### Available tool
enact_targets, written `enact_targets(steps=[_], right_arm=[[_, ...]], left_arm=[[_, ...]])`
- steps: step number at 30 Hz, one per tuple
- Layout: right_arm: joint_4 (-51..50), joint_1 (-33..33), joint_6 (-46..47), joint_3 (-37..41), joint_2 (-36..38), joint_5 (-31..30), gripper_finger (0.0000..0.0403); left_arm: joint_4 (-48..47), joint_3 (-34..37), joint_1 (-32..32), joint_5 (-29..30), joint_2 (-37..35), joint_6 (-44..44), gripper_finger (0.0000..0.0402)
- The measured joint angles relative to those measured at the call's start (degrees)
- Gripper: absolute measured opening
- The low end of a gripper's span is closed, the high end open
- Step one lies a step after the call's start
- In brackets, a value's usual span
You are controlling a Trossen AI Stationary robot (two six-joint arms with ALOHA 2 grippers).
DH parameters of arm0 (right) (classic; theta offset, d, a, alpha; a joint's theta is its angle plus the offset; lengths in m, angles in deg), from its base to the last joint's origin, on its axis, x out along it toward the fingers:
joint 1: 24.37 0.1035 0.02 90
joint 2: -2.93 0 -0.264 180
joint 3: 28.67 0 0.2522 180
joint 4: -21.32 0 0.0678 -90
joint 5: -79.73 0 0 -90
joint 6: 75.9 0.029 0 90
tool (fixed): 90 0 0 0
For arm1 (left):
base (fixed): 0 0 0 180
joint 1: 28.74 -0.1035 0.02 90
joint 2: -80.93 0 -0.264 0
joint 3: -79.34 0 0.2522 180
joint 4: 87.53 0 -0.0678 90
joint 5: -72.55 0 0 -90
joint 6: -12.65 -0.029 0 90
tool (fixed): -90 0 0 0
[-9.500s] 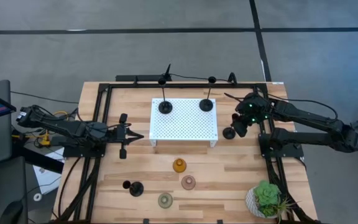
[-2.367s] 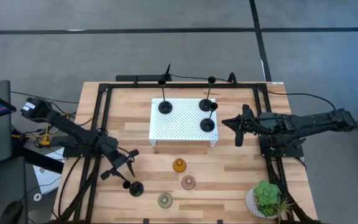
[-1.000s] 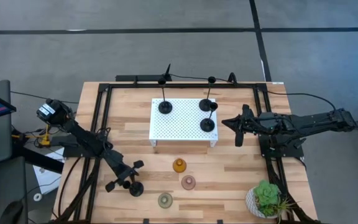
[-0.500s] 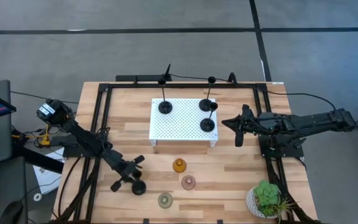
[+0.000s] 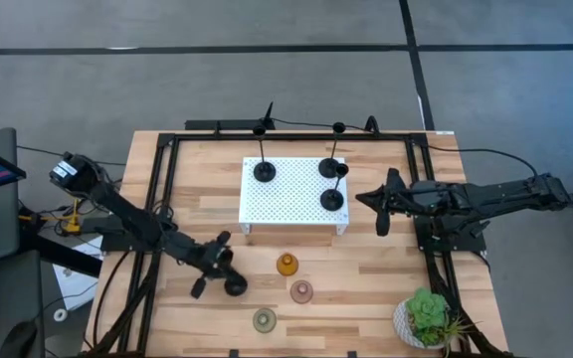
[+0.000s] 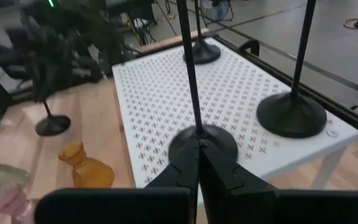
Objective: Pick & Place candle stick holders
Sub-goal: Align the black candle holder with the other black candle holder on the shelf
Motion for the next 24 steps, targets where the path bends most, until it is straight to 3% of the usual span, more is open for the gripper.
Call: enact_targets(steps=[4, 10, 17, 24], right_arm=[[-2.3, 0.0, 0.0, 0.0, 0.0, 0.0, 0.0000], [-3.5, 0.0, 0.0, 0.0, 0.0, 0.0, 0.0000], [-3.4, 0.0, 0.1, 0.0, 0.0, 0.0, 0.0000], [-3.5, 0.0, 0.2, 0.0, 0.0, 0.0, 0.0000]], left_arm=[[-10.0, -6.2, -2.8, 4.1, -0.8, 1.8, 0.0013], [-24.5, -17.3, -6.6, 4.7, -0.8, 1.5, 0.0013], [-33.9, -26.3, -12.9, 5.3, -1.2, -6.4, 0.0012], [-39.2, -29.4, -22.5, 6.2, -5.9, -9.8, 0.0012]])
